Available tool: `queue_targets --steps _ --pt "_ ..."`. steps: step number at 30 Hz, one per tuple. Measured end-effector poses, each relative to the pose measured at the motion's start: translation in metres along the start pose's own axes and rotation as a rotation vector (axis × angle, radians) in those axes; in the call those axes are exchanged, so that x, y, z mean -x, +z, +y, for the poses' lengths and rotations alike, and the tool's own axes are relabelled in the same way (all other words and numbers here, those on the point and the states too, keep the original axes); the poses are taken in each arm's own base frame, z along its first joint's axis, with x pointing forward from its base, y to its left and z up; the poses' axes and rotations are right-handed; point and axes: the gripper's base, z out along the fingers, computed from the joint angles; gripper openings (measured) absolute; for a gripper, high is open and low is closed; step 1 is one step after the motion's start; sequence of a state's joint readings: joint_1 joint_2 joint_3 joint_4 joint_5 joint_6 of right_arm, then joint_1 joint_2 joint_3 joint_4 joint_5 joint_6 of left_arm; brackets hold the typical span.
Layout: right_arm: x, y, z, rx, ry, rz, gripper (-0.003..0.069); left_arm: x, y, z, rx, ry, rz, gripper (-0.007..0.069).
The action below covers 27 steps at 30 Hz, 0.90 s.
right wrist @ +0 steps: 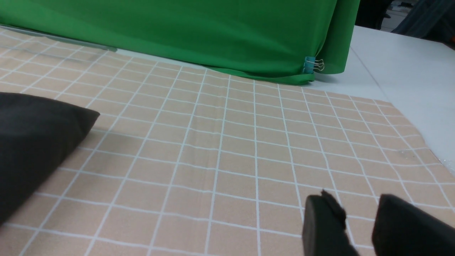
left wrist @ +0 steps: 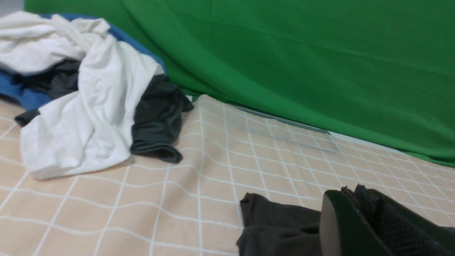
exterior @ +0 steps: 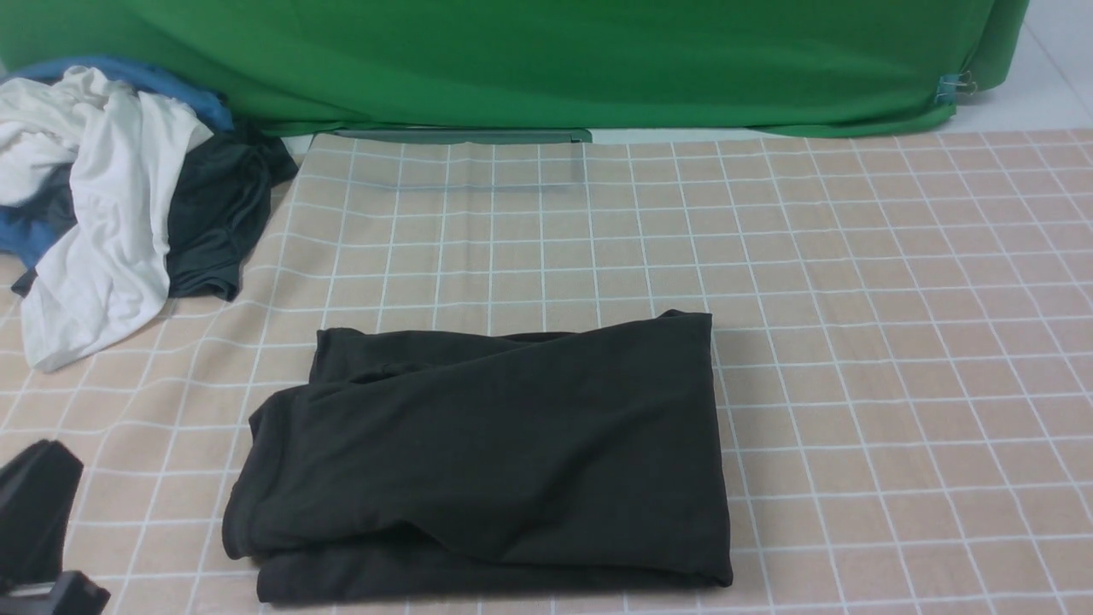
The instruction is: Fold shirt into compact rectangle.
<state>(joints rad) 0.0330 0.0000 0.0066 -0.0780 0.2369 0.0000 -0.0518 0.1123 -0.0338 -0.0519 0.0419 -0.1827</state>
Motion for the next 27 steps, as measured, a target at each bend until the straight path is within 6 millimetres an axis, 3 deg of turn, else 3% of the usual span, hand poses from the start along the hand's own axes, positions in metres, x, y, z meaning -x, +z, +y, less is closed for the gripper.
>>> queue_targets --steps 6,12,27 --pt "0.0 0.0 0.0 0.0 0.0 0.0 0.0239 -0.012 -0.008 0.006 0.049 -0.001 -0.014 0.0018" --pt "0.0 0.0 0.0 0.0 0.0 0.0 0.0239 -0.022 -0.009 0.008 0.074 0.008 0.098 0.0018" --pt "0.0 0.0 0.0 0.0 0.0 0.0 0.0239 -0.023 -0.009 0.009 0.081 0.028 0.112 0.0018"
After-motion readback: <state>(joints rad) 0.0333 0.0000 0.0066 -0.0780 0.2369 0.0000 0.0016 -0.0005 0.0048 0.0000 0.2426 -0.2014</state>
